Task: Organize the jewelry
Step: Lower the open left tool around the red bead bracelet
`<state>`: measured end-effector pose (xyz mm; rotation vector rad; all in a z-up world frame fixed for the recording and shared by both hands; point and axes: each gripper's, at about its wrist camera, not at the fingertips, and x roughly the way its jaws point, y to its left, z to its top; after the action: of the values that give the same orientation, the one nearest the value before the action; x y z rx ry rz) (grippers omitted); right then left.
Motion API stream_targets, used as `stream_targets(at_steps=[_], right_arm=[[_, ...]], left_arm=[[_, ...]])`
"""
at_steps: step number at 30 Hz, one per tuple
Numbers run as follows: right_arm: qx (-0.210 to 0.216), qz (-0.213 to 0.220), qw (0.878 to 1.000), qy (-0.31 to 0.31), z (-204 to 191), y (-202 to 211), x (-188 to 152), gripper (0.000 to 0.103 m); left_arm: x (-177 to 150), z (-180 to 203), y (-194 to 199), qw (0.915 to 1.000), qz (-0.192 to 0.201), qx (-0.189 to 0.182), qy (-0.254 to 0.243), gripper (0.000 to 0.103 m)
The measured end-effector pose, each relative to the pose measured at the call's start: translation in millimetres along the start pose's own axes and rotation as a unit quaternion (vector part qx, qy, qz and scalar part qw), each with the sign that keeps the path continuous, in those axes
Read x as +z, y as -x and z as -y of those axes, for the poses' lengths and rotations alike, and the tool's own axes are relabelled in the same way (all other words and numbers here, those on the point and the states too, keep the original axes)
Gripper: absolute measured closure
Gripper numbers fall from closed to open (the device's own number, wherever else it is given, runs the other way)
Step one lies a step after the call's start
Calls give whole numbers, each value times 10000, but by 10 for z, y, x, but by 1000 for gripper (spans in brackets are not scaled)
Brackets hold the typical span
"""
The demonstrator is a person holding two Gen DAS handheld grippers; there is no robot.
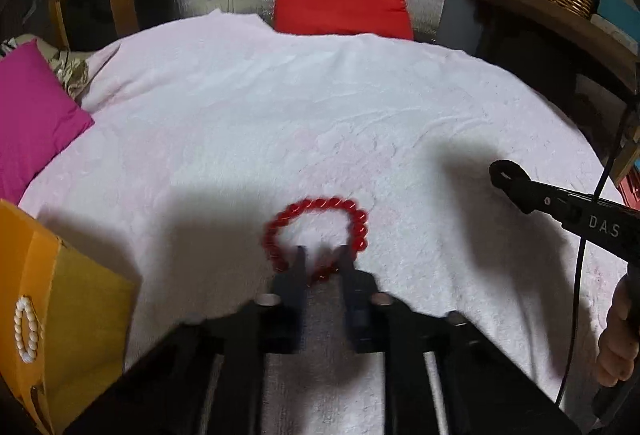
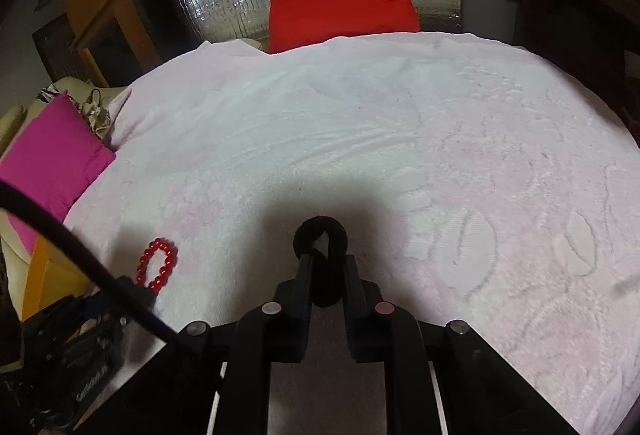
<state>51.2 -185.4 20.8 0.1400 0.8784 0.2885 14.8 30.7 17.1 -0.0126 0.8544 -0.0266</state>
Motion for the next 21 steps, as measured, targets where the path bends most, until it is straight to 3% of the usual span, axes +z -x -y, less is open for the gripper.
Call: stream_targets(at_steps=[21], right_arm=[[23,42,10000,20,124,169,5,88]], left_arm=[[21,322,247,9974,390,160,-592,93]])
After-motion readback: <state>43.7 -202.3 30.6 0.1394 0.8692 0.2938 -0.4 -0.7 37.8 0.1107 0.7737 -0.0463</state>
